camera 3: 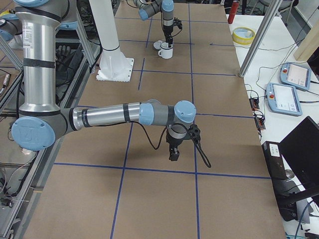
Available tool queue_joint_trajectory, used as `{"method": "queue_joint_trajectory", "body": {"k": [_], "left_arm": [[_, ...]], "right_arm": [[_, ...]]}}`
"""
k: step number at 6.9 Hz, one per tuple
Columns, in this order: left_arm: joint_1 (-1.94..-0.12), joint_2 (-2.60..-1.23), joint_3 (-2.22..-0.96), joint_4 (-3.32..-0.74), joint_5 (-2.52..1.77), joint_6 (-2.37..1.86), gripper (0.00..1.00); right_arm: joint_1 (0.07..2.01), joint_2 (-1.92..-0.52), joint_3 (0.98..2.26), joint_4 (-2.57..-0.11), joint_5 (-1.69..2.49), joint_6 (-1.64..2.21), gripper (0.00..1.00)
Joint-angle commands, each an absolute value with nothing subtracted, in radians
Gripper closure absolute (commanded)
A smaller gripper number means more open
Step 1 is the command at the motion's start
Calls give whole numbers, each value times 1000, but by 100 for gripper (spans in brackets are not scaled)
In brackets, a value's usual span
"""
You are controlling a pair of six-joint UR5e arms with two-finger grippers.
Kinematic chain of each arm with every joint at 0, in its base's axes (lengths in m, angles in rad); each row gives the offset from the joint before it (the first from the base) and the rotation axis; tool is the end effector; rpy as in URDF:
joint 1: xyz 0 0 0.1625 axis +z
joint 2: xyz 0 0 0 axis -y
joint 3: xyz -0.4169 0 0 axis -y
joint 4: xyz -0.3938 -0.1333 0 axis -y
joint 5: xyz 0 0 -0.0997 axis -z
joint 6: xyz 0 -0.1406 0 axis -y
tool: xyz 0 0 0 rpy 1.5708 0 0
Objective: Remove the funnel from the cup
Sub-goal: 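Reach the left gripper down to the clear glass funnel and grasp it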
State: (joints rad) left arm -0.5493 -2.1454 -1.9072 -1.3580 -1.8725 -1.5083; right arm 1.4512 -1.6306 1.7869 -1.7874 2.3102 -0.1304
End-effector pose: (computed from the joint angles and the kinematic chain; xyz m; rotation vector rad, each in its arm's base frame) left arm 0.4901 -0.4073 0.2400 -0.0676 0.7517 -0.3583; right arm -0.0163 -0.4587 0.6271 -0.0536 -0.7410 -0.2161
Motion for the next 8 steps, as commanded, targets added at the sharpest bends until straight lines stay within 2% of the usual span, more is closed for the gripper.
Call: {"method": "queue_joint_trajectory", "body": {"k": [1, 4, 5, 6, 7, 8], "left_arm": [[-548, -2151, -1898, -1361, -1868, -1506, 47], [-540, -2174, -1864, -1364, -1868, -1500, 50], [-540, -2174, -1865, -1364, -1868, -1500, 63], [-540, -2174, -1867, -1362, -1868, -1500, 89], [-540, -2174, -1874, -1359, -1868, -1500, 100], [-541, -2174, -1885, -1355, -1868, -1499, 100]], "right_arm": [[1451, -1631, 1786, -1787, 2310, -130, 0], [1451, -1631, 1787, -1787, 2310, -130, 0], [1451, -1631, 1787, -1787, 2310, -130, 0], [1451, -1631, 1787, -1787, 2310, -130, 0], [1451, -1631, 1787, -1787, 2310, -130, 0], [1451, -1631, 1787, -1787, 2310, -130, 0]]}}
